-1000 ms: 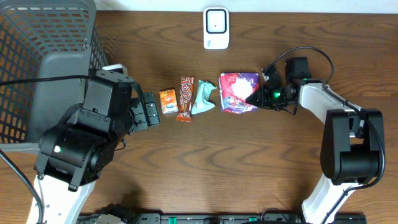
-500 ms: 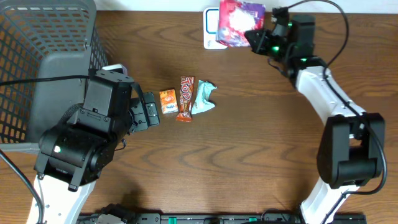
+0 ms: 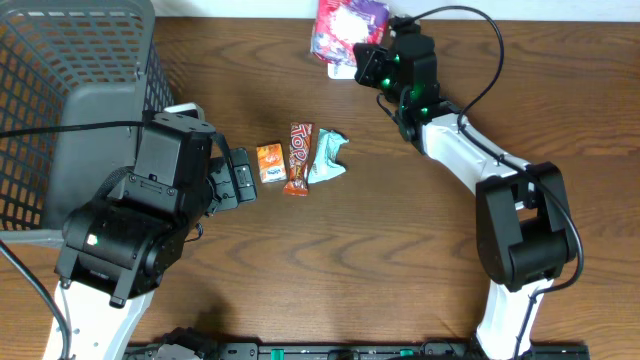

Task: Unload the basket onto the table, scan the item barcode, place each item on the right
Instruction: 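Hold the purple package up in front of the white scanner, then carry the purple package right and place it at the back-right corner, then reach the right gripper to the mint-green packet and grasp it, then lift the mint-green packet and hold it before the white scanner, then carry the mint-green packet right and place it beside the purple package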

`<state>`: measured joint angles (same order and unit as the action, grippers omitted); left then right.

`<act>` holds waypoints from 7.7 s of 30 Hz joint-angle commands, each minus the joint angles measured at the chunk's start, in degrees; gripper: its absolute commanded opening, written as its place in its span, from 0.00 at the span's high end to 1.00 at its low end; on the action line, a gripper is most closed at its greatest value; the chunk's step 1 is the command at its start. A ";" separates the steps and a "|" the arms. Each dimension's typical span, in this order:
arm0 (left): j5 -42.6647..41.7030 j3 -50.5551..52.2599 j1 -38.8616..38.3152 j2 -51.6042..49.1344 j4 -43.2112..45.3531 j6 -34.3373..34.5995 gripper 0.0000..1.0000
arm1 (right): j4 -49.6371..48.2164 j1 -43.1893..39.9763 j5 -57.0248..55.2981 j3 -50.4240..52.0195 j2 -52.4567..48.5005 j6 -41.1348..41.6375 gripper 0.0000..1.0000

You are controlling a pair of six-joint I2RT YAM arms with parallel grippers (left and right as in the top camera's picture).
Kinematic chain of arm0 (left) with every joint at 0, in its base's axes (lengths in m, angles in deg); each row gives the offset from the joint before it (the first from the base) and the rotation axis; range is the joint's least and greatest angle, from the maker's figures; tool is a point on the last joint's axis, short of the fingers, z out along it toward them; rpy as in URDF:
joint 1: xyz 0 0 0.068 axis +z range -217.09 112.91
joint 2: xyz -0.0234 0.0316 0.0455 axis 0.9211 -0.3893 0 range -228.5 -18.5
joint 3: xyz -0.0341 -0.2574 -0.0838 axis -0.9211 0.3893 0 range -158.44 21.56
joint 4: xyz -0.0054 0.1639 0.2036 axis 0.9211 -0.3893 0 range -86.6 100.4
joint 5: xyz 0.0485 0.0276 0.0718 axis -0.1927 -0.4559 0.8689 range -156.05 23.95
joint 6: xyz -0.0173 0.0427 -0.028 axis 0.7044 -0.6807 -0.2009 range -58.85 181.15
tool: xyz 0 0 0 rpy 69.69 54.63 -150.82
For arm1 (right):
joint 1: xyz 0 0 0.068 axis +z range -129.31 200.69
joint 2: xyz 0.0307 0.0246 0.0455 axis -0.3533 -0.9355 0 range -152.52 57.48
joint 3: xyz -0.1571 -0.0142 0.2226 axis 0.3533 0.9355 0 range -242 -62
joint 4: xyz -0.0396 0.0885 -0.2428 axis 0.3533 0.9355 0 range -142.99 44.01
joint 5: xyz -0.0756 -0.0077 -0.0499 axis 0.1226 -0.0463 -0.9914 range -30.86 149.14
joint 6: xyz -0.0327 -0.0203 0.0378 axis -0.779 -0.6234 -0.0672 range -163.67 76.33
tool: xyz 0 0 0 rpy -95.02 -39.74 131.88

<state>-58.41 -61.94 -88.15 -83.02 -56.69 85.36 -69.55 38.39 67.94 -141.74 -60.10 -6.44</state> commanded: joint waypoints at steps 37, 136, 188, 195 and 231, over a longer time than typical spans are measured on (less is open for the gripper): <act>0.31 -0.20 0.13 0.11 -0.17 0.11 0.02 | 10.51 -45.00 16.70 -0.50 4.46 10.36 0.01; 0.28 -0.20 0.13 0.11 -0.17 0.11 0.02 | 64.02 13.99 -55.56 -0.42 -0.87 -5.99 0.95; 0.31 -0.20 0.13 0.11 -0.17 0.11 0.02 | 68.72 0.44 1.22 -6.60 -2.32 -21.40 0.99; 0.28 -0.20 0.13 0.11 -0.17 0.11 0.02 | 67.98 0.42 1.22 -9.16 -2.29 -21.42 0.99; 0.31 -0.20 0.13 0.11 -0.17 0.11 0.02 | 33.35 -4.72 -25.03 -26.23 -2.56 -18.82 0.99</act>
<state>-58.43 -61.94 -88.15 -83.02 -56.71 85.36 -38.69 37.53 51.53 -167.10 -69.98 -24.38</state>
